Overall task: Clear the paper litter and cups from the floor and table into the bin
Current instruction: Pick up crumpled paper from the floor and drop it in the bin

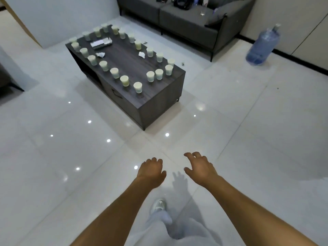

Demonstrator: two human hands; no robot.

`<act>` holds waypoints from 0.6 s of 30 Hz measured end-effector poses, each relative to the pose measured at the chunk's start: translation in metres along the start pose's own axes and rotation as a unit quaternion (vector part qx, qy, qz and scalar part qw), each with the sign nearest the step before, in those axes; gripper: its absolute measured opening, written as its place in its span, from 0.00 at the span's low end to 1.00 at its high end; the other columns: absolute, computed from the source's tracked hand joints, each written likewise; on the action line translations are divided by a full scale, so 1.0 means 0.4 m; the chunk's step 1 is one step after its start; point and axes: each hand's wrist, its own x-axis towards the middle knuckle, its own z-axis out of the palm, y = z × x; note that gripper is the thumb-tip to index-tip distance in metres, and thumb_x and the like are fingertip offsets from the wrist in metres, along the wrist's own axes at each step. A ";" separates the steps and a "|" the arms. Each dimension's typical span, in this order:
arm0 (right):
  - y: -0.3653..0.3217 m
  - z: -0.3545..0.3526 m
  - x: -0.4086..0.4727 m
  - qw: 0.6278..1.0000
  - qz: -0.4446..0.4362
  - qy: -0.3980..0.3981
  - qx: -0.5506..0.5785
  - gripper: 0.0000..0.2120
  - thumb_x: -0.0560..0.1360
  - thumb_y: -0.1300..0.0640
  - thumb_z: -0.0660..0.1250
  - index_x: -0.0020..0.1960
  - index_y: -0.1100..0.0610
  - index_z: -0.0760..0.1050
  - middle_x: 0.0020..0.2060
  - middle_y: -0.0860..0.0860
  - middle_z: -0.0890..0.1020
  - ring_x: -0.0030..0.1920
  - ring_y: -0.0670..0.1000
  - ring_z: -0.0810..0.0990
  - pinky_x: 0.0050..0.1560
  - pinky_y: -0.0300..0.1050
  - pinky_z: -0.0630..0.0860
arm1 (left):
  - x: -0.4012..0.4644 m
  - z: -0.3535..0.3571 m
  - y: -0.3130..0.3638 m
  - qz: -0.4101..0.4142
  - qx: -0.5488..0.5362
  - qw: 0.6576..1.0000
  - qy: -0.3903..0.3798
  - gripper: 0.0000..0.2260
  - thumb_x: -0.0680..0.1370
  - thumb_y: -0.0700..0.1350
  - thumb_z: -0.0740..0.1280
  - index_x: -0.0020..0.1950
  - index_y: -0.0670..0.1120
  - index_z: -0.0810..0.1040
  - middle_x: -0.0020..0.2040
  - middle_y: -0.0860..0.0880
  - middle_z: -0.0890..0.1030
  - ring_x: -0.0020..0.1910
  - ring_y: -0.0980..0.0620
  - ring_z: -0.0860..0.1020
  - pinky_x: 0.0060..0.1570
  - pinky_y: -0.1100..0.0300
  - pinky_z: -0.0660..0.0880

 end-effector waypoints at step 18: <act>0.536 -0.623 0.731 0.996 0.075 0.038 0.014 0.26 0.79 0.47 0.61 0.75 0.47 0.58 0.70 0.53 0.65 0.64 0.58 0.70 0.57 0.52 0.73 | 0.919 -0.509 0.391 0.053 0.000 0.999 -0.013 0.21 0.80 0.54 0.57 0.69 0.43 0.67 0.63 0.44 0.73 0.61 0.44 0.72 0.60 0.53 0.70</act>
